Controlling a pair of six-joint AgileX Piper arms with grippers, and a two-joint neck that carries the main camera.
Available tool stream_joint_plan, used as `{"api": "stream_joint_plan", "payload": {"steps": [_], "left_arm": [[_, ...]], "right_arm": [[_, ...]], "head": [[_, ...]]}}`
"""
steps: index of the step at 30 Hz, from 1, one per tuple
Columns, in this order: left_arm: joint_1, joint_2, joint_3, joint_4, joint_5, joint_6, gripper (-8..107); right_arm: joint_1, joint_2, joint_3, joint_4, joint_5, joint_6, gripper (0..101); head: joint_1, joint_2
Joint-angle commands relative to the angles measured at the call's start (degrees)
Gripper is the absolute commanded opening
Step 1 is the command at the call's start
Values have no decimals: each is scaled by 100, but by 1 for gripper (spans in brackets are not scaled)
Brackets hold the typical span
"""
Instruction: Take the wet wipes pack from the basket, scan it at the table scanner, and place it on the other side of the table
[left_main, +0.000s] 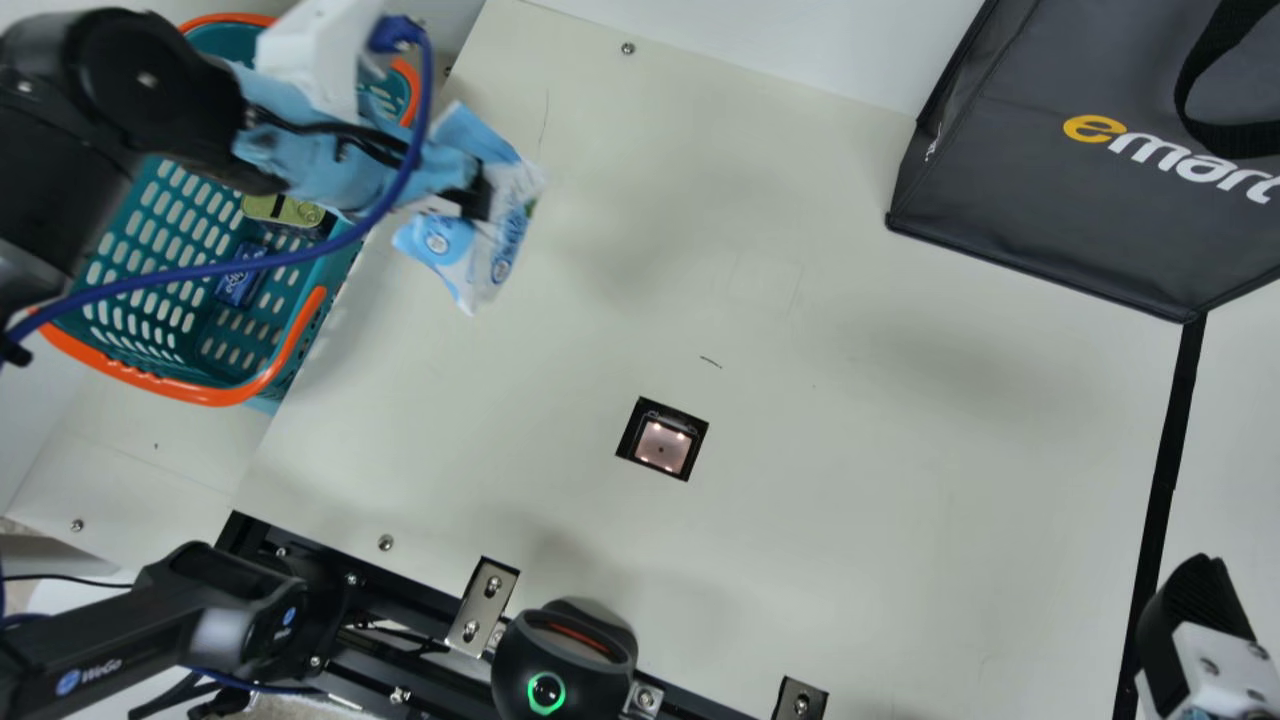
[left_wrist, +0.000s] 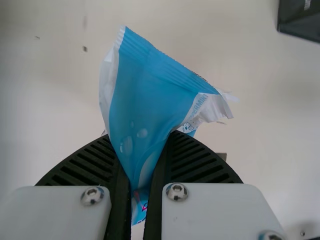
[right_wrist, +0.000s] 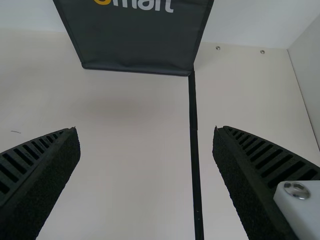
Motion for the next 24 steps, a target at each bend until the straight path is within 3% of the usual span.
{"api": "stream_joint_plan", "payload": {"steps": [1, 13, 24], "left_arm": [[-462, 37, 55, 46, -50, -190, -8], [-1729, 387, 370, 8, -296, -1141, -8], [-2447, 804, 552, -233, -510, -2002, -8]], "right_arm": [[0, 0, 0, 0, 0, 0, 95], [0, 0, 0, -6, 6, 0, 95], [0, 0, 0, -6, 6, 0, 95]], "head": [[-166, 14], [-166, 14], [-166, 14]]}}
